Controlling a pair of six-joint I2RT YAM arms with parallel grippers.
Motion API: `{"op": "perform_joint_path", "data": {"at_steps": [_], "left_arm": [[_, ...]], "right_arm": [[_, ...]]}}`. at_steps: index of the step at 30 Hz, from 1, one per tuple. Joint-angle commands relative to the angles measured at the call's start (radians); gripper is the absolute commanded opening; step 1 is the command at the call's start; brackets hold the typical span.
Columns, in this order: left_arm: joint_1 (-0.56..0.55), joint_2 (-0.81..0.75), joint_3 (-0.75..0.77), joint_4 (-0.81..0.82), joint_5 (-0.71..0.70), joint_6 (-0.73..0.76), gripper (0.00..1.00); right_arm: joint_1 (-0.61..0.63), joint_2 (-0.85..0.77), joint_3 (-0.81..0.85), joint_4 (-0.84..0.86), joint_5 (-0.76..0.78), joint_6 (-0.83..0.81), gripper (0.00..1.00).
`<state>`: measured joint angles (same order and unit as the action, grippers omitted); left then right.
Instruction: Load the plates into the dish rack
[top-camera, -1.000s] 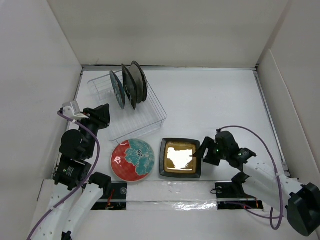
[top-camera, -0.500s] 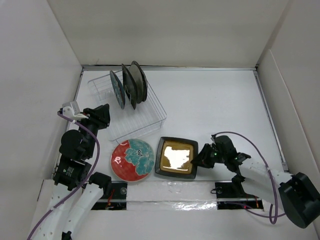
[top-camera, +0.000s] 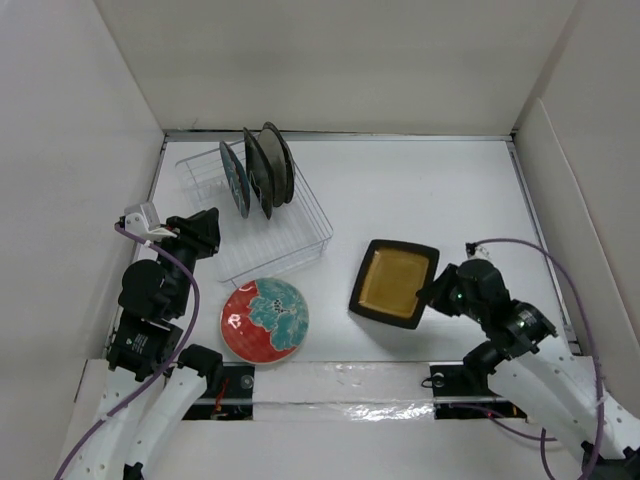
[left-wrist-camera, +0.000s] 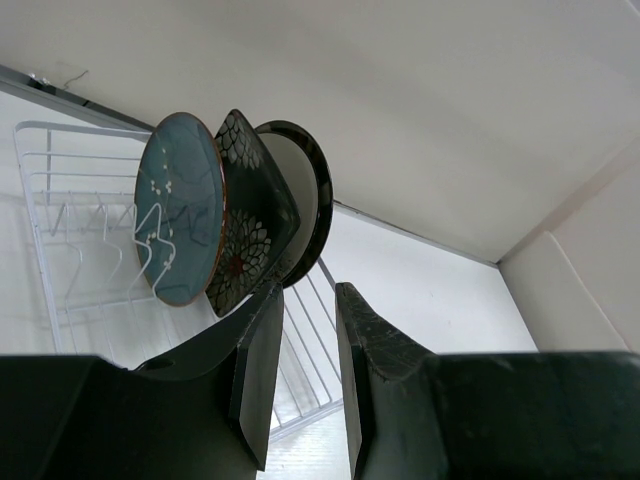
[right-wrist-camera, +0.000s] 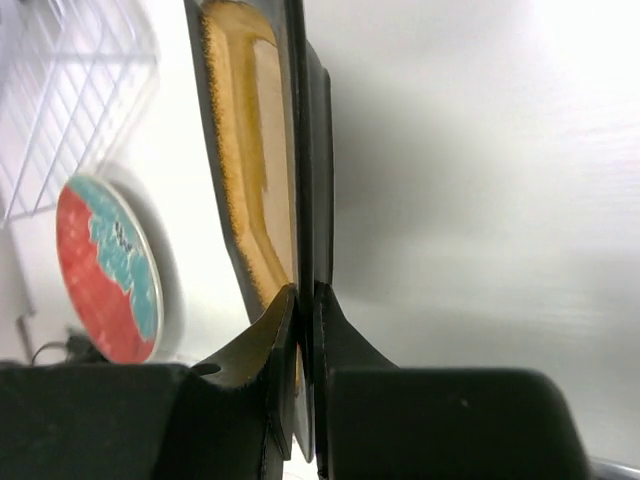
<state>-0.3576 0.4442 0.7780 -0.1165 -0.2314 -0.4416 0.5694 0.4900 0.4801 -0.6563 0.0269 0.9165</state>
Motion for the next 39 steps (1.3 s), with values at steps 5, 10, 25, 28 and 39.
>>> {"op": "perform_joint_path", "data": {"at_steps": [5,10,25,28,39], "left_arm": [[0.003,-0.002,0.012,0.037,0.001,0.017,0.25],[0.003,-0.019,0.007,0.046,-0.011,0.015,0.25],[0.003,-0.055,0.014,0.02,-0.129,-0.003,0.24],[0.003,-0.064,0.012,0.028,-0.146,-0.005,0.24],[0.003,0.008,0.023,-0.006,-0.175,-0.022,0.25]], "right_arm": [[0.061,0.151,0.561,0.093,0.229,-0.286,0.0],[0.107,0.277,0.721,0.324,0.211,-0.384,0.0],[0.24,1.108,1.507,0.437,0.147,-0.622,0.0],[0.26,1.226,1.709,0.364,0.116,-0.627,0.0],[0.27,1.617,2.127,0.293,0.083,-0.571,0.0]]}}
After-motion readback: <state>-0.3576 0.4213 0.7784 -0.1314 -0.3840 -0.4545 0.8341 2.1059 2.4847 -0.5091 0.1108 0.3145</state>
